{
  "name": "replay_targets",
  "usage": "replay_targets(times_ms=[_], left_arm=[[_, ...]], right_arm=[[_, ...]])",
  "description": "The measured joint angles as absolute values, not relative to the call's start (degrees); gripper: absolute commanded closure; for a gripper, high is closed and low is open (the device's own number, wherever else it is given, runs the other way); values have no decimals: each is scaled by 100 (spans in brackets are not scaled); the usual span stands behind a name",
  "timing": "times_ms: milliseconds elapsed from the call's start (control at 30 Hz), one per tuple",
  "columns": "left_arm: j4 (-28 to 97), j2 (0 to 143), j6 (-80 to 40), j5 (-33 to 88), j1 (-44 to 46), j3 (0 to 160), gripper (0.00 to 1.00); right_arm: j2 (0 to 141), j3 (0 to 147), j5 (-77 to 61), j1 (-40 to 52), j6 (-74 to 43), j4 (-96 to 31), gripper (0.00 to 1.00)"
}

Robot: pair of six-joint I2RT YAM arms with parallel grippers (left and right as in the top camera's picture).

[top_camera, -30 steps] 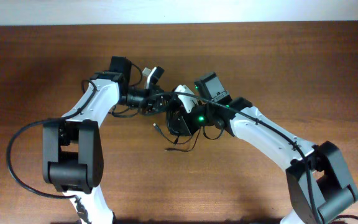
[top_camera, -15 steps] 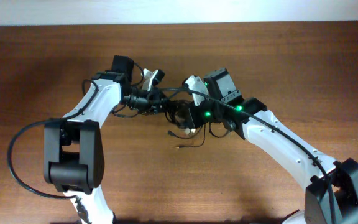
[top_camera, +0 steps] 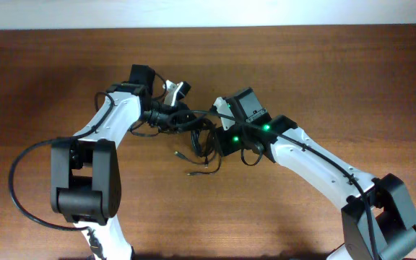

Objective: Untangle cables

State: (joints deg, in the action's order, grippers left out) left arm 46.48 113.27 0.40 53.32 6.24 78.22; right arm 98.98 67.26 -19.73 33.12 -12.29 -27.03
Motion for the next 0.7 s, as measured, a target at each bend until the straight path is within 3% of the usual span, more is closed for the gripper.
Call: replay_targets(times_ms=[700], left_arm=[[4622, 11327, 38, 5306, 580, 7822, 92]], right_arm=[[11041, 6726, -2143, 3664, -1223, -1083, 58]])
